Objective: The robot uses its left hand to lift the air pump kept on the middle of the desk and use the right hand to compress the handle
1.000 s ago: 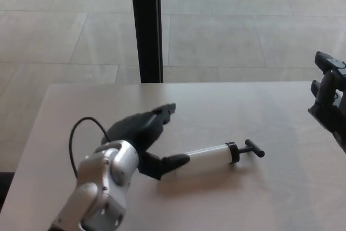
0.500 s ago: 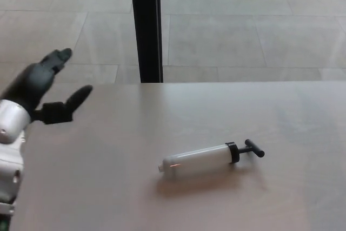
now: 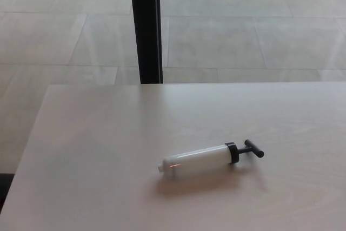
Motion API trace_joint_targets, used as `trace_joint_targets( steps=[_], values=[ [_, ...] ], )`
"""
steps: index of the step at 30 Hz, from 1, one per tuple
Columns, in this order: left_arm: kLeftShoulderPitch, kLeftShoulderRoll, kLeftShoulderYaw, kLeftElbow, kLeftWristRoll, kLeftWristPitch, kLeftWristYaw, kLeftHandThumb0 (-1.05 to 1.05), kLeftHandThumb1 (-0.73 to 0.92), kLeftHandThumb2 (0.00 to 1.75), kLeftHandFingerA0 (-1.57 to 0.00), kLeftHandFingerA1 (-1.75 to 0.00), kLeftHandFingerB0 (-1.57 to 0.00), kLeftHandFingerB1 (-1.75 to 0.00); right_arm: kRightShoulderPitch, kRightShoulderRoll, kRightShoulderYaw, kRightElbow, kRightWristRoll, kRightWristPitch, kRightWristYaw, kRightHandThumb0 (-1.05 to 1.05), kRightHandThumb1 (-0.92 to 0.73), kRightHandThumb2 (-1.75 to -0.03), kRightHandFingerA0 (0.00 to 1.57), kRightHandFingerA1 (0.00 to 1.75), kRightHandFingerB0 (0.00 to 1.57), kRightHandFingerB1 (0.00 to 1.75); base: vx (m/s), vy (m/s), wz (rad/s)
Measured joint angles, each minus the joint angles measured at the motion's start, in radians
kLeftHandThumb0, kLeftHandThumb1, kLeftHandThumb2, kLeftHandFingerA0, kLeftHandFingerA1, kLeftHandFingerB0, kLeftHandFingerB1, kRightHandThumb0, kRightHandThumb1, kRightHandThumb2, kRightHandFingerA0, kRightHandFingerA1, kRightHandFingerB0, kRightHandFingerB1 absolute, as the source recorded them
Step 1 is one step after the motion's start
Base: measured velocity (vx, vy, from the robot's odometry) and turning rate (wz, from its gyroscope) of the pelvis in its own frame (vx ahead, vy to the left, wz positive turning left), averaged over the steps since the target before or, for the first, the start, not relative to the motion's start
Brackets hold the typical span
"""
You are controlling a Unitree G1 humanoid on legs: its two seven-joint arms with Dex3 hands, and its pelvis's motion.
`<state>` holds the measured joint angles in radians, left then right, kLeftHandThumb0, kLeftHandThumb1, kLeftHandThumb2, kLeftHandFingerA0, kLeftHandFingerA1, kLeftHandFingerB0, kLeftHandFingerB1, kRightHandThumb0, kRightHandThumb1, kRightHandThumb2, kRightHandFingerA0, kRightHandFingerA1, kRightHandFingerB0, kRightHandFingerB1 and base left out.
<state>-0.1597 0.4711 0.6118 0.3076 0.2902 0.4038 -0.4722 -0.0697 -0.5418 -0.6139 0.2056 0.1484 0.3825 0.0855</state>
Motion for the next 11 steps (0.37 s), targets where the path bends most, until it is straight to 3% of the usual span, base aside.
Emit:
trace_joint_targets(
  steps=[11],
  values=[
    [0.254, 0.004, 0.301, 0.354, -0.131, -0.044, -0.006, -0.75, 0.77, 0.64, -0.27, -0.48, -0.25, -0.35, 0.233, -0.047, -0.218, 0.227, 0.037, -0.066, 0.009, -0.96, -0.92, -0.74, 0.17, 0.84, 0.11, 0.53, 0.00, 0.000, 0.00]
  ],
)
